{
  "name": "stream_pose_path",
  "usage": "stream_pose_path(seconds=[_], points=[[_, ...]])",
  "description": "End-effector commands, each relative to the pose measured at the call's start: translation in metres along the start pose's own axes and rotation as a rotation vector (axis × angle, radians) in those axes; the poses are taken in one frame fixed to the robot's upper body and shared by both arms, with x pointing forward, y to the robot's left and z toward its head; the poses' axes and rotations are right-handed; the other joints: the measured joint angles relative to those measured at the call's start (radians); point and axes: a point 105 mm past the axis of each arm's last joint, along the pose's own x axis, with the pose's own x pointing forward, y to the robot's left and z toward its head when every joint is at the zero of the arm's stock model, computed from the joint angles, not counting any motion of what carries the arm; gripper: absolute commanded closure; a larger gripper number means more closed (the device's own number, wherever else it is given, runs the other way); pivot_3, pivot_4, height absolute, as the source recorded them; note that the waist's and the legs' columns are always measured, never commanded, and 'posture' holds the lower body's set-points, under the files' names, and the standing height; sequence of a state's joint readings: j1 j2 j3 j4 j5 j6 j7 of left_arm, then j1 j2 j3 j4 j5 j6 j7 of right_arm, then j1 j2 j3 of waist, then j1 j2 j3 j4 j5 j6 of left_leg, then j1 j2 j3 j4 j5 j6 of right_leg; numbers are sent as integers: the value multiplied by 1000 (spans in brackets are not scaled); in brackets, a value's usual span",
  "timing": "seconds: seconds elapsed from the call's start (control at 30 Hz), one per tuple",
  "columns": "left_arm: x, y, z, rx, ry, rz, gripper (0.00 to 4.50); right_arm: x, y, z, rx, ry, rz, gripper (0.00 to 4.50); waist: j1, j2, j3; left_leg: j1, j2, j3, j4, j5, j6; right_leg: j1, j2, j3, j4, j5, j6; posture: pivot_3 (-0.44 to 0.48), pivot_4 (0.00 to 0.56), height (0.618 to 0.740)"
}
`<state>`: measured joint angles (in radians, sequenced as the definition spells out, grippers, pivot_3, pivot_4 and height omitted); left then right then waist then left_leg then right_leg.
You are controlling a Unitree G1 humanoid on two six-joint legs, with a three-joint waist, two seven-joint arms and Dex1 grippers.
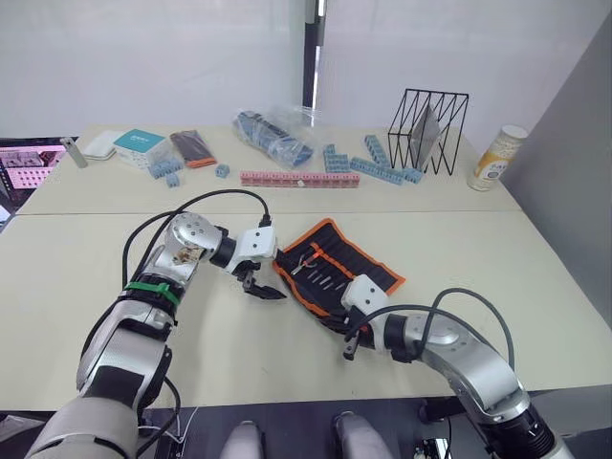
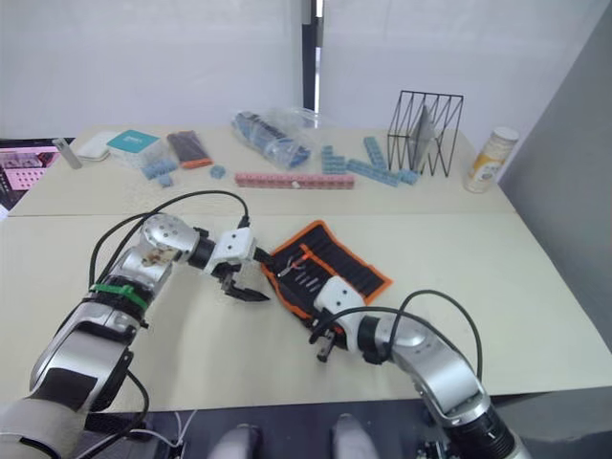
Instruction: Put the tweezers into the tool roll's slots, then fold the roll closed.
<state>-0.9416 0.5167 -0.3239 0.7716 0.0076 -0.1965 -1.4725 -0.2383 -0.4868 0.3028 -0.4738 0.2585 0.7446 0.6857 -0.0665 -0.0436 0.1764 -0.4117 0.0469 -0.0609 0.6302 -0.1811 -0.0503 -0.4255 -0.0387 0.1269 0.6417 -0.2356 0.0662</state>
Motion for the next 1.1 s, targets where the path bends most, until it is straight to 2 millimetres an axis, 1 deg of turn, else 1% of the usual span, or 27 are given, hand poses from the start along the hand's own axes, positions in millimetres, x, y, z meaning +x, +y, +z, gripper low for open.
stream_pose_path(seconds=[0.03, 0.17, 0.23, 0.27, 0.3, 0.33, 0.47, 0.6, 0.73, 0.8, 0.9, 1.0, 1.1], points=[[0, 4, 5, 55, 19, -19, 1691, -5, 1, 8, -22, -30, -11, 4500, 0, 0, 0, 0, 0, 0, 0, 0, 0, 0, 0, 0, 0, 0, 0, 0, 150, 737], [3, 9, -1, 26, 41, -3, 2990, -7, -2, 6, -22, -23, -24, 4500, 0, 0, 0, -1, 0, 0, 0, 0, 0, 0, 0, 0, 0, 0, 0, 0, 150, 737], [4, 8, -4, 34, 56, -9, 3637, -8, -5, 5, -25, -16, -40, 4500, 0, 0, 0, -1, 0, -1, 1, 0, 0, 0, 0, 0, 0, 0, 0, 0, 150, 737], [4, 7, -6, 40, 67, -9, 4046, -9, -11, 3, -24, -9, -66, 4500, 0, 0, 0, -1, 0, -1, 1, 0, 0, 0, 0, 0, 0, 0, 0, 0, 150, 737], [4, 7, -7, 41, 73, -6, 4336, -11, -16, 1, -24, -3, -88, 4500, 0, 0, 0, -1, 0, -1, 1, 0, 0, 0, 0, 0, 0, 0, 0, 0, 150, 737], [4, 7, -8, 42, 75, -4, 4463, -12, -19, 0, -24, 0, -101, 4500, 0, 0, 0, -1, 0, -1, 1, 0, 0, 0, 0, 0, 0, 0, 0, 0, 150, 737], [-4, 7, -11, 17, 64, 15, 4463, -17, -42, -5, -44, 17, -178, 4500, -1, 0, 0, -1, 0, -1, 1, 0, 0, 0, 0, 0, 1, 0, 0, 0, 150, 737], [-14, 4, -19, -12, 82, 54, 4463, -16, -69, -14, -145, 86, -239, 4500, -4, 0, 0, 0, 0, -1, 2, 0, 0, 0, 0, 0, 1, 0, 1, 0, 150, 737], [-30, 1, -30, -69, 121, 124, 4463, -8, -90, -3, -195, 61, -268, 4500, -10, 0, 0, 0, 0, 0, 2, 0, 0, 0, 0, 0, 2, 0, 1, 0, 150, 737], [-39, -5, -36, -99, 140, 155, 4463, 0, -98, -2, -244, 71, -263, 4500, -14, 0, 0, 1, 0, -1, 2, 0, 0, 0, 1, 0, 3, 0, 1, 0, 150, 737], [-49, -19, -40, -148, 147, 185, 4463, 12, -104, 2, -302, 76, -240, 4500, -19, 0, 0, 2, 0, -1, 1, 0, 0, 0, 1, 0, 4, 0, 0, 0, 150, 737], [-52, -37, -35, -213, 112, 191, 4463, 21, -109, 9, -329, 55, -221, 4500, -23, 1, 1, 2, 1, 0, 0, 0, 0, 0, 1, 0, 3, 0, 0, 0, 150, 737], [-49, -51, -24, -272, 63, 189, 4463, 23, -110, 10, -345, 48, -208, 4500, -25, 1, 1, 2, 1, -1, 0, 0, 0, 0, 1, 0, 3, 0, 0, 0, 150, 737]])
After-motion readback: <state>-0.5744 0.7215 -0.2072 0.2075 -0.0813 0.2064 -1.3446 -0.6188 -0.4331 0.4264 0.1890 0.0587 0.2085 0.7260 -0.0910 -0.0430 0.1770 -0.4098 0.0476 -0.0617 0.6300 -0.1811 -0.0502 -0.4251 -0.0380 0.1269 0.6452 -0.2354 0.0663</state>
